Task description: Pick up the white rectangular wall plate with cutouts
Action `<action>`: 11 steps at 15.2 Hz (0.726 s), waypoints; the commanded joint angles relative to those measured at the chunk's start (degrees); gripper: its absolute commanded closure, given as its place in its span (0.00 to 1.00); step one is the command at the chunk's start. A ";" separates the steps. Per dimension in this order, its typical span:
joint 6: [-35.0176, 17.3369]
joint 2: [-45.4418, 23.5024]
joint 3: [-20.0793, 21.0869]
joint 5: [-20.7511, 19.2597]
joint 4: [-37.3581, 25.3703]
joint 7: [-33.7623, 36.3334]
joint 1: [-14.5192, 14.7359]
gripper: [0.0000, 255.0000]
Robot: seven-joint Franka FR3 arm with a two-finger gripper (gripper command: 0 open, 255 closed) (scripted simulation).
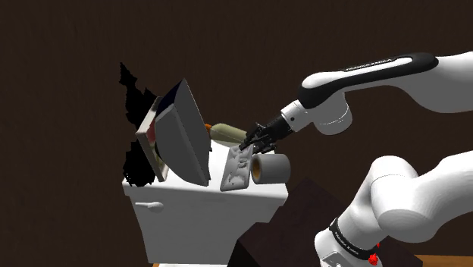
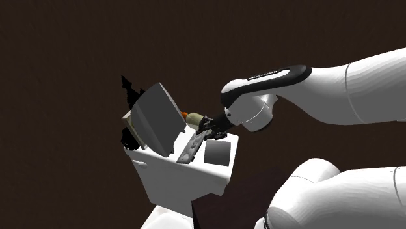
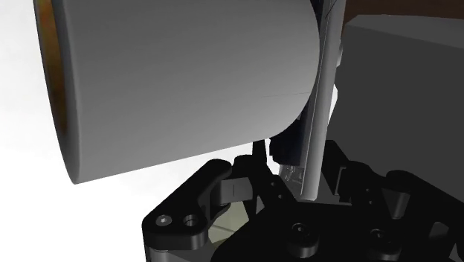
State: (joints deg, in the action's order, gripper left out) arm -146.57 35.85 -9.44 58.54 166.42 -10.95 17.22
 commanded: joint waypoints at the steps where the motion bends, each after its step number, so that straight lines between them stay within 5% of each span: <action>1: 0.01 -0.02 0.00 -0.03 0.05 0.00 -0.01 1.00; 11: 5.61 5.19 2.65 -6.89 -1.79 8.53 -3.88 1.00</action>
State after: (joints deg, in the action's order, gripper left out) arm -141.96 40.07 -7.24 52.73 164.95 -3.86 13.96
